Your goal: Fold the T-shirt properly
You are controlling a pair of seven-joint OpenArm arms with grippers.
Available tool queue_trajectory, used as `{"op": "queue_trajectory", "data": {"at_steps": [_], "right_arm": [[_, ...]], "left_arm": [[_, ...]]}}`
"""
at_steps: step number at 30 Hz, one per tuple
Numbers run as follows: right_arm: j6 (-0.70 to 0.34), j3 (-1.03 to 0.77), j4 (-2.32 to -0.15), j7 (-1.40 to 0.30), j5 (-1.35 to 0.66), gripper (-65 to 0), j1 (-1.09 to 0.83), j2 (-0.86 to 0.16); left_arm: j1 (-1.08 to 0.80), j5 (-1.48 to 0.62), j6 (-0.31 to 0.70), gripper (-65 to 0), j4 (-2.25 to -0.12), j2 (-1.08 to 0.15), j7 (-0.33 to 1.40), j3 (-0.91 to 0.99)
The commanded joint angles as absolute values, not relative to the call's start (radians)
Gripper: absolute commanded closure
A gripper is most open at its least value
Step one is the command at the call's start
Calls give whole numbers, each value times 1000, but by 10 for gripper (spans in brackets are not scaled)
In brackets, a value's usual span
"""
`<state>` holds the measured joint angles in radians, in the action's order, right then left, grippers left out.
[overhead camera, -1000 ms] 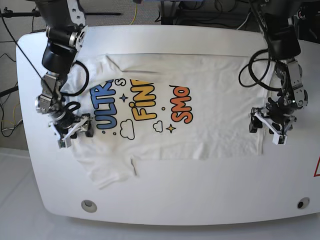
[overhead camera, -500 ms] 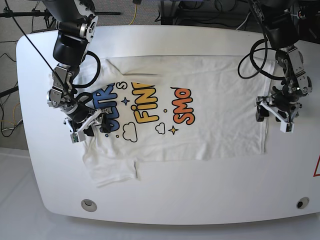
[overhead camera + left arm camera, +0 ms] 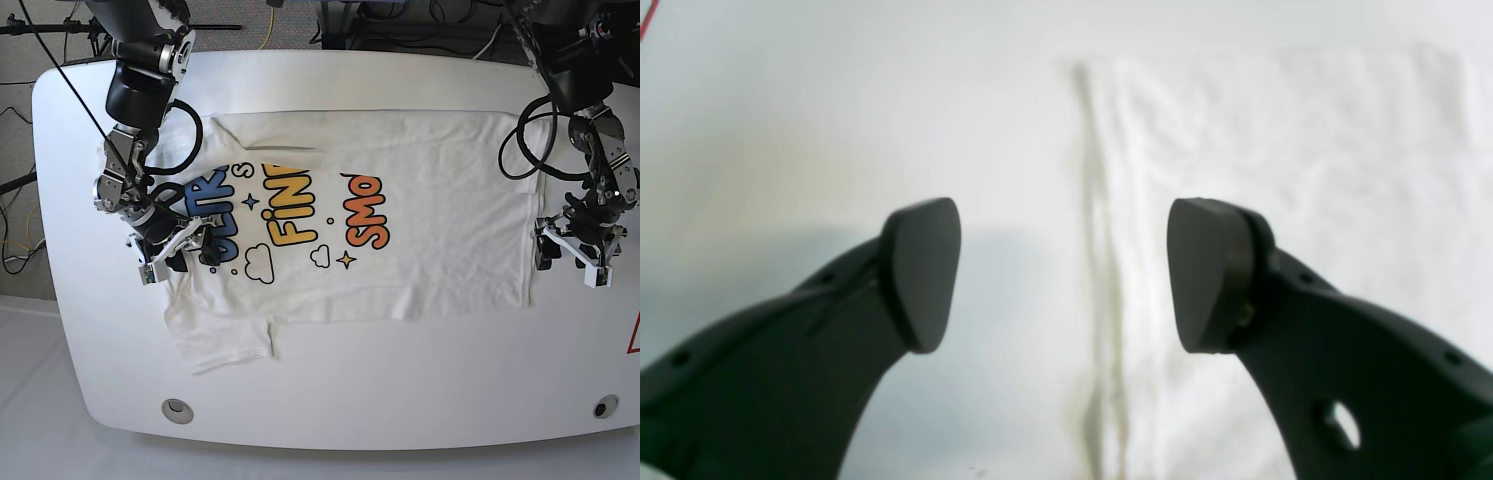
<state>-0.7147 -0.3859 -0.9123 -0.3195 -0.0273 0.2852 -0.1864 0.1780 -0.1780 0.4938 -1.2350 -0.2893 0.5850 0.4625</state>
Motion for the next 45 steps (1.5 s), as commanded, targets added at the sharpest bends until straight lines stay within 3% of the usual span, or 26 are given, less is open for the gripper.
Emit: {"op": "queue_trajectory", "data": {"at_steps": [1,20,45], "right_arm": [[-698,-383,-918,-449,44,-393,285,-194],[-694,-383,-1096,-545,45,-394,338,-196],[-693,-381,-1104,-559,47,-394,364,-197]], "left_arm": [[217,-188,498,-457,-1251,-306,567,463],[360,-186,498,-457,-993,-306,493,458],[479,-186,496,-457,-671,-326,292,375]]}}
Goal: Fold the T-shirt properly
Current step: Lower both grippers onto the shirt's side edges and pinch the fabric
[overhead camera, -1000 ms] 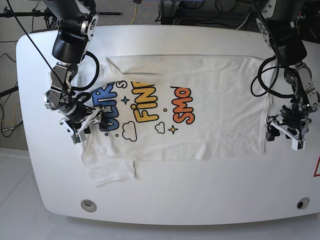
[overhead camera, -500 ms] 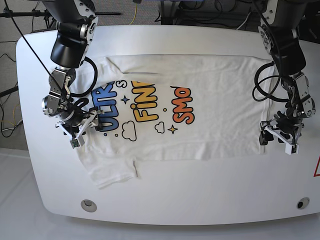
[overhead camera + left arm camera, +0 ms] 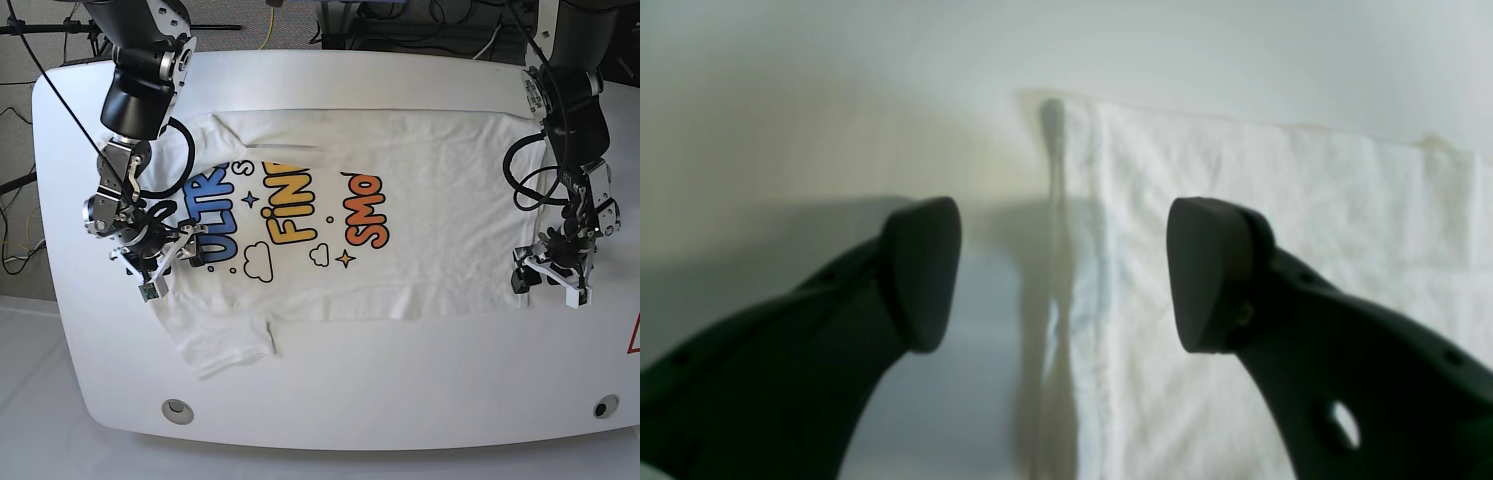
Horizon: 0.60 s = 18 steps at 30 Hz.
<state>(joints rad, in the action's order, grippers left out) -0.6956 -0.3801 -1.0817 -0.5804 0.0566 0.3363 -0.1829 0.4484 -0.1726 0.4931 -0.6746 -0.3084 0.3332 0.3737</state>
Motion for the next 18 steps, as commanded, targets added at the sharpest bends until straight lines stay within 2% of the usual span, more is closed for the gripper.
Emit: {"op": "queue_trajectory", "data": {"at_steps": [1,12,18], "right_arm": [[-693,-381,-1104,-559,47,-394,364,-197],[-693,-381,-1104,-559,47,-394,364,-197],[-693,-381,-1106,-559,47,-394,364,-197]], "left_arm": [[481,-186,496,-457,-664,-326,285,374],[532,-185,496,-458,-535,-320,225,369],[558,-189,496,-458,-467,-305,205,289]]}}
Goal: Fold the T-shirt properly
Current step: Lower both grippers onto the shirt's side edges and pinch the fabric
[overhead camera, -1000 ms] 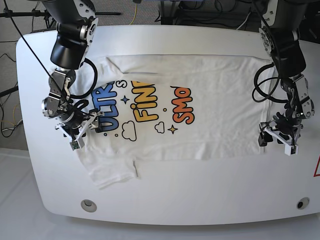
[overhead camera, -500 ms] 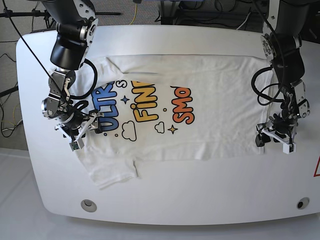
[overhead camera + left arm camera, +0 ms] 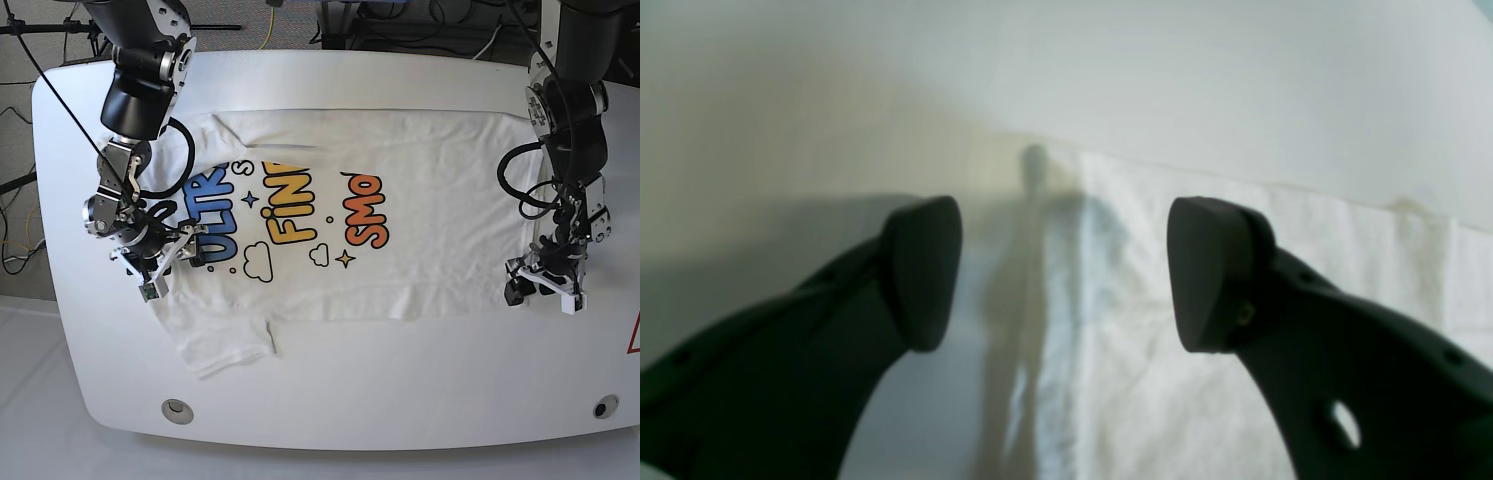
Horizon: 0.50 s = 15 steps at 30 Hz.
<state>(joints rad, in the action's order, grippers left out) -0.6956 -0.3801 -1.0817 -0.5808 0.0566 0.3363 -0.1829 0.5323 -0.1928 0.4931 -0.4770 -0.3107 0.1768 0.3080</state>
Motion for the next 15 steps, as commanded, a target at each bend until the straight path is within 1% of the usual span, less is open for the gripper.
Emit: {"op": "queue_trajectory", "data": {"at_steps": [1,6,9,11,12,13,14,15], "right_arm": [[-693,-381,-1106,-559,47,-394,364,-197],[-693,-381,-1106,-559,47,-394,364,-197],[-693,-381,-1106,-559,47,-394,363,-197],[-693,-381,-1106,-559,47,-394,363,-197],[-693,-381,-1106,-559,47,-394,363,-197],[-693,-381,-1106,-559,47,-394,363,-197],[-693,-381,-1106,-559,47,-394,363,-197],[-693,-381,-1106,-559,47,-394,363,-199]], "left_arm": [[561,-189,496,-458,-464,-298,206,280],[555,-189,506,-451,-467,-285,211,251],[553,-189,584,-431,-467,-283,211,245],[545,-189,661,-370,-467,-283,211,243],[536,-191,698,-310,-467,-283,211,243],[533,-191,698,-267,-467,-283,209,243],[532,-193,698,-192,-467,-283,209,245],[532,-193,698,-152,-467,-283,209,245]]}}
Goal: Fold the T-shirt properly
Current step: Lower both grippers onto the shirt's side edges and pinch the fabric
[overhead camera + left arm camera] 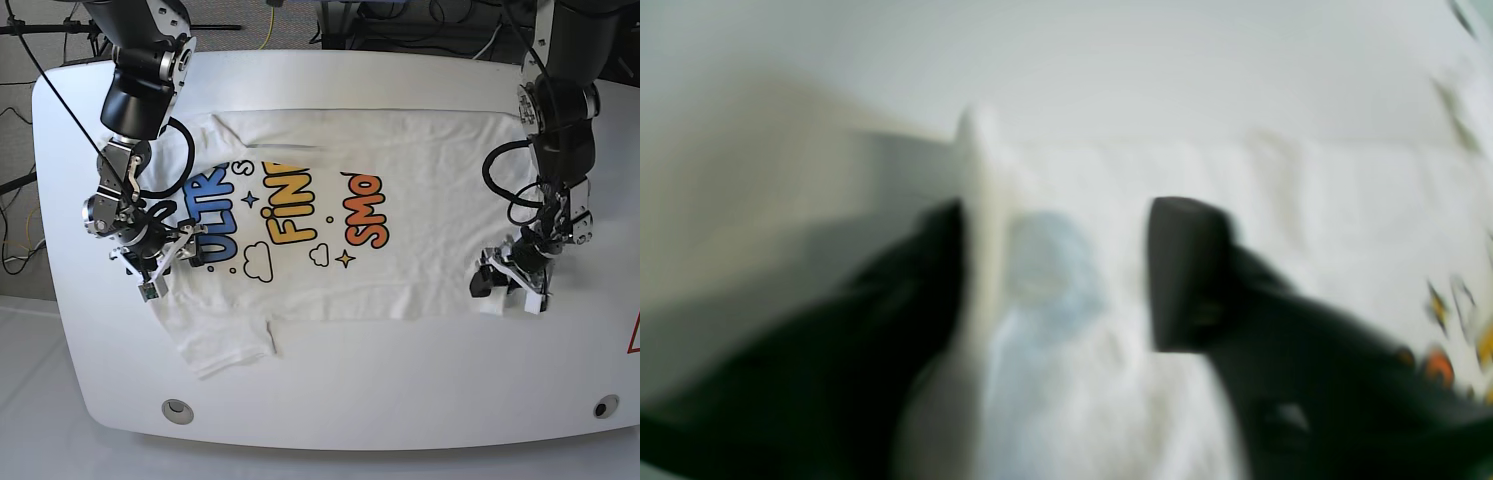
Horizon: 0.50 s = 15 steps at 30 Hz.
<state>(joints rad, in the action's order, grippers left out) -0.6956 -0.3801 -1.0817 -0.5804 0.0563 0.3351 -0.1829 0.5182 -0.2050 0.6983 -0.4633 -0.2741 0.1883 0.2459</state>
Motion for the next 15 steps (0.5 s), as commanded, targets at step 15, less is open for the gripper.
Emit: {"op": "queue_trajectory", "data": {"at_steps": [15], "right_arm": [[-693,-383,-1218,-559,47,-394,383,-200]], "left_arm": [[532,-193,698,-70,-467,-286,213,246]]}}
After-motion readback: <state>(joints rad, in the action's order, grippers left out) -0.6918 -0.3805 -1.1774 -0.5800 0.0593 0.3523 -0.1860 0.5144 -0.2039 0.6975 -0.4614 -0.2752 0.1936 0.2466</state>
